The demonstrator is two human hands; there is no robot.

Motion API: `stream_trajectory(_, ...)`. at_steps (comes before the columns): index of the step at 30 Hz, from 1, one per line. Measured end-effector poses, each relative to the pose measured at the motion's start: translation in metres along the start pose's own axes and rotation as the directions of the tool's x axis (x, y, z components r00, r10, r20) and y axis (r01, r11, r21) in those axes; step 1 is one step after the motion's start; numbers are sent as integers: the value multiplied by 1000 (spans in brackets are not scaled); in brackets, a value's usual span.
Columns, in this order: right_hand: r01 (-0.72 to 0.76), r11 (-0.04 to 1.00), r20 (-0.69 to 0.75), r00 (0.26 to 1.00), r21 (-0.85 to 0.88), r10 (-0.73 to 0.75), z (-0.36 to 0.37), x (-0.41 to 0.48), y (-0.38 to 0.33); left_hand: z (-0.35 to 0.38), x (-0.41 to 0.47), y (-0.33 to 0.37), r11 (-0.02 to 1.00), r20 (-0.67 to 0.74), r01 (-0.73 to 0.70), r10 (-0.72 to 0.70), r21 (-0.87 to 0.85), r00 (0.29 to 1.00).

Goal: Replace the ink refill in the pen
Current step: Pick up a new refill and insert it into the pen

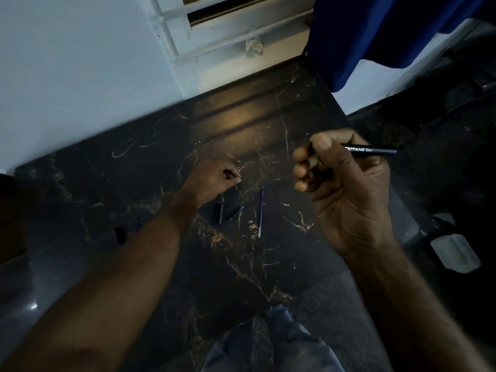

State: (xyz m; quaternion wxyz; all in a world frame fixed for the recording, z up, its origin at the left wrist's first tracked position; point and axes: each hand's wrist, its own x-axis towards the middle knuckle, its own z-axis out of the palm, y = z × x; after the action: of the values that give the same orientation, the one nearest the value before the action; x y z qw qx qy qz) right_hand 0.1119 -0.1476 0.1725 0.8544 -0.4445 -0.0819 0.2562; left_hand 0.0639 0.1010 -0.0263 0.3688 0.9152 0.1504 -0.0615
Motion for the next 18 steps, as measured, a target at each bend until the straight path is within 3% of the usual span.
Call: stream_trajectory(18,-30,1000,0,1000,-4,30,8,7,13,15,-9,-9,997,-82,-31,36,69,996)
